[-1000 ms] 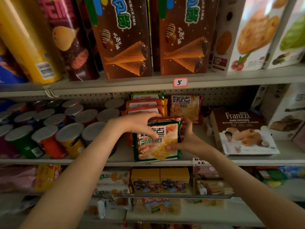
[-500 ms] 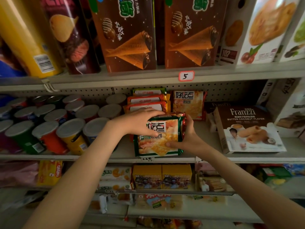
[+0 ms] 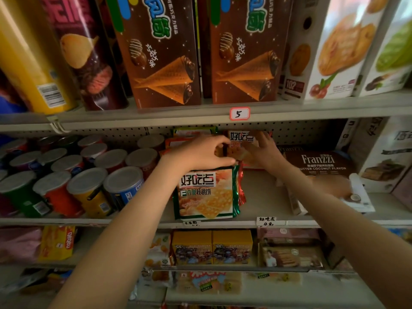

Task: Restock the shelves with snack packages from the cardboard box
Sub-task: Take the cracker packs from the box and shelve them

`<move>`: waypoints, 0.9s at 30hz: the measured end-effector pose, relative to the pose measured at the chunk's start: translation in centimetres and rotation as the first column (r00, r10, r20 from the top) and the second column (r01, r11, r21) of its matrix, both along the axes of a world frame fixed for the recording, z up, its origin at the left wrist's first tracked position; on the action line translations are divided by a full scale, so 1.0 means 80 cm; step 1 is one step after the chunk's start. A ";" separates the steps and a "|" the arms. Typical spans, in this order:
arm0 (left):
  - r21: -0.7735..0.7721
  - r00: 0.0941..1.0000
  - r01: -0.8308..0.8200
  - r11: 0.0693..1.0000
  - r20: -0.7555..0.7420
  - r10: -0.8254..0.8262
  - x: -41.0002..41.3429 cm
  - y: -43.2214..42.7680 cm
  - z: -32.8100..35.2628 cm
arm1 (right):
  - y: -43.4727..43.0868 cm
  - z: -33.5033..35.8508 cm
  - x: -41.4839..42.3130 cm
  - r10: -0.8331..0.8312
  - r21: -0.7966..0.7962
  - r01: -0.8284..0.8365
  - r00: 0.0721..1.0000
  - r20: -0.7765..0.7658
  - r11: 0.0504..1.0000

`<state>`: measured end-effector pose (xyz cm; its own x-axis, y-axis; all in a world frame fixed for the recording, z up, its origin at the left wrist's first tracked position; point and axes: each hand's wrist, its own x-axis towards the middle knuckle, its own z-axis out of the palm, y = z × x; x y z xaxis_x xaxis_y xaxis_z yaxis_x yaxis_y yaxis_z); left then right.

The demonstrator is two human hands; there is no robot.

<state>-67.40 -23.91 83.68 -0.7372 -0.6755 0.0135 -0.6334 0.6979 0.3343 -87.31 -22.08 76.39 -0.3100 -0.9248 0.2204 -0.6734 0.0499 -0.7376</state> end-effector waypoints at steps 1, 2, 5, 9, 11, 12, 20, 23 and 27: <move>0.007 1.000 -0.016 1.000 -0.025 0.016 -0.010 -0.001 0.001 | -0.016 -0.001 -0.011 -0.039 0.059 0.053 0.977 -0.208 0.997; 0.005 0.999 -0.032 0.999 -0.041 0.033 -0.019 -0.002 -0.002 | -0.029 -0.003 -0.020 -0.055 0.116 0.101 0.937 -0.345 0.988; -0.015 0.997 -0.071 0.997 -0.040 0.070 -0.041 -0.007 -0.012 | -0.051 -0.001 -0.037 0.007 0.227 0.122 0.868 -0.497 0.966; -0.048 0.998 -0.053 0.997 0.017 0.054 -0.048 -0.012 -0.018 | -0.059 -0.003 -0.042 0.115 0.283 0.078 0.787 -0.606 0.956; -0.055 0.998 -0.032 0.998 0.050 0.034 -0.045 -0.015 -0.017 | -0.063 -0.006 -0.043 0.080 0.250 0.111 0.758 -0.647 0.962; -0.058 0.997 -0.026 0.998 0.066 0.030 -0.043 -0.016 -0.017 | -0.065 -0.007 -0.043 0.070 0.233 0.123 0.734 -0.675 0.965; -0.088 0.999 -0.027 0.996 0.044 0.031 -0.038 -0.013 -0.016 | -0.053 0.010 -0.034 0.057 0.174 0.132 0.614 -0.787 0.976; -0.097 1.000 -0.026 0.995 0.006 0.027 -0.032 -0.008 -0.017 | -0.041 0.010 -0.034 0.050 0.157 0.108 0.649 -0.759 0.982; -0.131 0.992 -0.076 0.988 -0.109 0.062 -0.014 -0.002 -0.017 | -0.021 0.011 -0.036 -0.006 0.083 0.070 0.802 -0.597 0.994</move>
